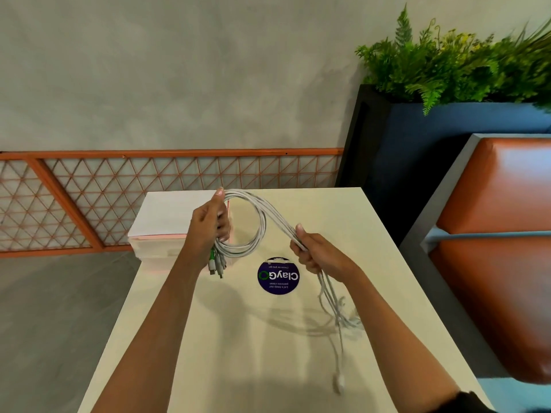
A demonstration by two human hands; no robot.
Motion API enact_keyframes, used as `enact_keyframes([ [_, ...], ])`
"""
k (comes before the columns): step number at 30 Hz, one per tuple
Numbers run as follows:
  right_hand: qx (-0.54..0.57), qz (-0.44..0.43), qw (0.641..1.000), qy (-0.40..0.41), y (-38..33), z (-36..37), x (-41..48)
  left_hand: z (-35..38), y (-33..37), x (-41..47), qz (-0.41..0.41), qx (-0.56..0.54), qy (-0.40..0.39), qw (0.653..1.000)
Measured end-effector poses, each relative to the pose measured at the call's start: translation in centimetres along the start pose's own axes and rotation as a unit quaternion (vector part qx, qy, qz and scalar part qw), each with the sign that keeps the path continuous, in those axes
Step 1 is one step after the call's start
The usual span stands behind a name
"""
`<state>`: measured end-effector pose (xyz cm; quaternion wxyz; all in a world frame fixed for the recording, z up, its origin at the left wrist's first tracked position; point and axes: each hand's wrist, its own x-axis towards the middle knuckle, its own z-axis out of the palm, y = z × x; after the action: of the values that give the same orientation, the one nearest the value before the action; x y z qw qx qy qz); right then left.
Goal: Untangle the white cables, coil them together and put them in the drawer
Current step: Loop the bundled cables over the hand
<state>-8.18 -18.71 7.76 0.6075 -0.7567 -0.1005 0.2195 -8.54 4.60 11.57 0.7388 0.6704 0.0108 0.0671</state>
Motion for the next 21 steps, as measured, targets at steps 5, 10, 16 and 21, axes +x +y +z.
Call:
enact_keyframes([
  [5,0.132,0.090,0.971,-0.177,-0.7,-1.6,-0.3,-0.5,-1.1,0.0,-0.017,-0.016,0.002,1.000],
  [10,0.169,0.061,0.964,-0.195,0.0,-2.0,-0.5,-0.2,-1.0,0.1,-0.024,-0.051,0.024,0.998],
  [16,0.067,0.017,0.992,-0.107,2.5,-0.3,-0.8,-0.1,-1.2,0.0,-0.038,-0.094,0.038,0.994],
  [21,-0.041,-0.002,0.998,-0.038,5.9,0.4,-2.2,-1.8,-0.9,0.4,-0.049,-0.163,0.076,0.982],
])
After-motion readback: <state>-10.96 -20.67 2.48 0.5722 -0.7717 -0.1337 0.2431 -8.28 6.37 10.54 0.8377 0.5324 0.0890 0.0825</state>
